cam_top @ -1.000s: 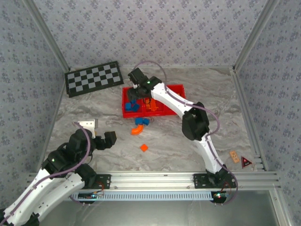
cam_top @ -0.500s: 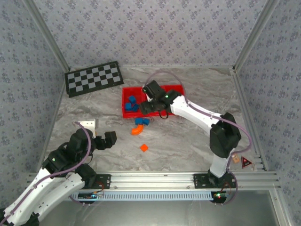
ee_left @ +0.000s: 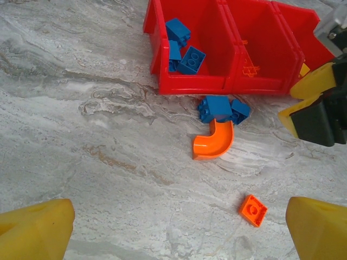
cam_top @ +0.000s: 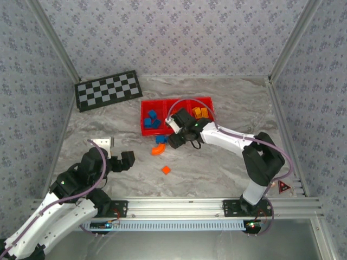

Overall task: Sort the legos into containers by color
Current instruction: Pick up the lego from the center of the table.

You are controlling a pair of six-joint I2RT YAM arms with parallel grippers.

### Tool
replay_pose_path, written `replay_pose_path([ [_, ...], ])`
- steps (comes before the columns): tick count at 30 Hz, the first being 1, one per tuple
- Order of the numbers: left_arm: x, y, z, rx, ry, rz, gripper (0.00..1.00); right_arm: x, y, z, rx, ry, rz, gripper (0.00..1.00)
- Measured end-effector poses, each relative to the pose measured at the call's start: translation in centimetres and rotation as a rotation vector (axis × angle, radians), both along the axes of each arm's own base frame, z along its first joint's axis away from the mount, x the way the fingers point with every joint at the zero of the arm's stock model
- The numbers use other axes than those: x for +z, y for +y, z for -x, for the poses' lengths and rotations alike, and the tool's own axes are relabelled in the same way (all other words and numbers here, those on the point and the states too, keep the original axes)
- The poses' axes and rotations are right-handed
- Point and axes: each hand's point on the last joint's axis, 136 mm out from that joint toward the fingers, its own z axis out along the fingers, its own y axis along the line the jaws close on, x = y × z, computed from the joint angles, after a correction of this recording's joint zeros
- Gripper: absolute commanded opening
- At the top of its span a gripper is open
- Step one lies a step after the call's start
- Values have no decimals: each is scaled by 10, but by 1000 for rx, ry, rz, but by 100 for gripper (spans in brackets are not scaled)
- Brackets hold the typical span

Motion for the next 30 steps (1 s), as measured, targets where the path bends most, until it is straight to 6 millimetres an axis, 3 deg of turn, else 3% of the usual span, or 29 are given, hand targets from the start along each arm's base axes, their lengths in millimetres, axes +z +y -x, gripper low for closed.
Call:
replay_pose_path([
  [9,0,0,0,0,0,0,100,-47,19,4,118,23,117,62],
  [18,0,0,0,0,0,-1,100,-56,33,-4,152,1,155,56],
  [22,0,0,0,-1,-1,-2,100,-57,35,-12,142,-5,158,50],
  [30,0,0,0,0,-3,-3,100,-65,31,-18,127,3,182,25],
])
